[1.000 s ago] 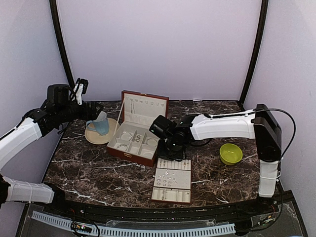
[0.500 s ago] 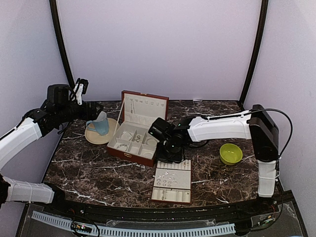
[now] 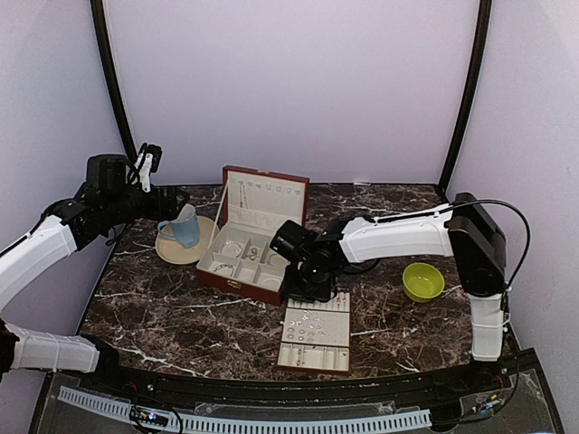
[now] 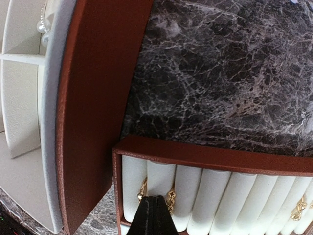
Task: Organize the mixed jewelry
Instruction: Place the ring in the ring tray, then pick up the necklace from the center of the board.
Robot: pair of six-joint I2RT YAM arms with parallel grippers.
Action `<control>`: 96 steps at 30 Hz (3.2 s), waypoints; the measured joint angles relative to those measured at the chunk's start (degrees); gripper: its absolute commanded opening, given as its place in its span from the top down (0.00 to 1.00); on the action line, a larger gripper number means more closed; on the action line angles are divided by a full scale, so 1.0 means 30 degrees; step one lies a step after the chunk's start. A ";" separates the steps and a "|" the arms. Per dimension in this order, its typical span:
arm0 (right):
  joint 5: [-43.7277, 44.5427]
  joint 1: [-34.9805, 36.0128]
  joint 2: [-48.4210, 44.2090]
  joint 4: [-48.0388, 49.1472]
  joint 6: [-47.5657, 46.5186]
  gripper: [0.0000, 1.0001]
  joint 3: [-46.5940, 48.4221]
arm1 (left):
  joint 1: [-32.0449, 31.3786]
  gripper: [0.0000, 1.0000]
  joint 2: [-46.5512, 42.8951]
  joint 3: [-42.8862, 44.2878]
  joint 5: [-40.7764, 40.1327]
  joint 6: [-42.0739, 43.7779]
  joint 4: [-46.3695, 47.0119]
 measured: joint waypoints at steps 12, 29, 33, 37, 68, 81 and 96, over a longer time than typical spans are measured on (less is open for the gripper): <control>0.0379 0.0036 -0.0342 0.0459 -0.0357 0.98 -0.0372 | 0.0000 0.14 -0.0036 -0.0211 -0.0313 0.0015 0.0160; 0.4437 -0.1982 -1.0018 0.1829 -0.2572 0.70 -0.7395 | 0.0576 0.13 0.0073 -0.0947 -0.2688 0.0401 0.0889; 0.4320 -0.2586 -1.1198 0.1683 -0.2674 0.72 -1.0688 | 0.0576 0.13 0.0168 -0.1392 -0.3264 0.0692 0.1239; 0.3475 -0.2747 -1.1992 0.1836 -0.2688 0.78 -1.3231 | 0.0576 0.14 0.0299 -0.1727 -0.3614 0.0969 0.1661; 0.1333 -0.1005 -1.3238 0.0911 0.0539 0.79 -1.5766 | 0.0576 0.14 0.1399 -0.1872 -0.3366 0.1355 0.2302; 0.1348 -0.0692 -1.2160 0.0998 0.1377 0.84 -1.5744 | 0.0576 0.14 0.1399 -0.1872 -0.3177 0.1355 0.2302; 0.2266 -0.0634 -1.1533 0.0699 0.2120 1.00 -1.5110 | 0.0576 0.14 0.1392 -0.1872 -0.3133 0.1355 0.2302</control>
